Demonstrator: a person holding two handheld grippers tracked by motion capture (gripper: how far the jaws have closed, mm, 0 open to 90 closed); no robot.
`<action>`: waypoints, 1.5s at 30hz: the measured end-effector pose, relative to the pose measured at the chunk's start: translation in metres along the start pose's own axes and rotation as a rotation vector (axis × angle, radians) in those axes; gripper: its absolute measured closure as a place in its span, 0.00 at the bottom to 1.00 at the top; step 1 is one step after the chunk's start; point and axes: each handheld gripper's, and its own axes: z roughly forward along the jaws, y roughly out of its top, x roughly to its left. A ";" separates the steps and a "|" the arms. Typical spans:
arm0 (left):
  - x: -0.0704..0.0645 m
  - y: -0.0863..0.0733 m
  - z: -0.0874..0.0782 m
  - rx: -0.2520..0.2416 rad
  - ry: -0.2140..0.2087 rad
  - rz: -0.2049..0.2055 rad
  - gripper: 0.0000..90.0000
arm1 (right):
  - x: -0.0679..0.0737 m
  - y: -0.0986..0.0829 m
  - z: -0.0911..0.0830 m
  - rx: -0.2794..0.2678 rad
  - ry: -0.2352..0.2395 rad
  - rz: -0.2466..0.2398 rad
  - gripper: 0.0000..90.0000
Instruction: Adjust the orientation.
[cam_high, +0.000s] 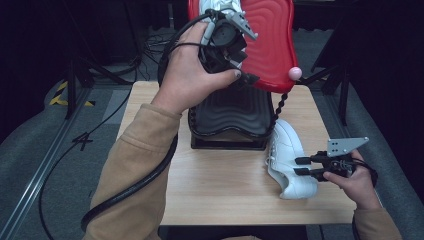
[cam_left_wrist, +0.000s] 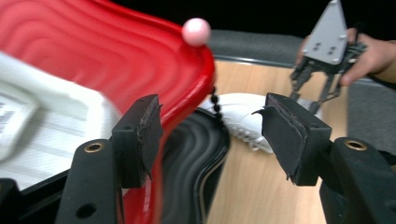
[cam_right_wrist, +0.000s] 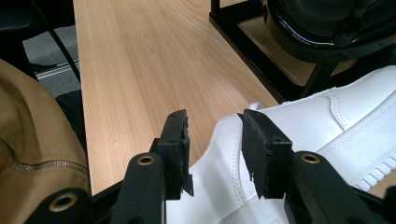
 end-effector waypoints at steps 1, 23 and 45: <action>0.000 0.000 0.000 0.000 0.000 0.000 0.42 | 0.000 0.000 0.000 -0.001 0.000 0.001 0.69; -0.032 -0.100 0.070 -0.203 -0.089 -0.145 0.42 | -0.004 -0.004 -0.003 0.000 -0.012 0.028 0.72; -0.063 -0.192 0.137 -0.141 -0.051 -0.261 0.40 | -0.009 -0.010 -0.011 0.033 -0.058 0.104 1.00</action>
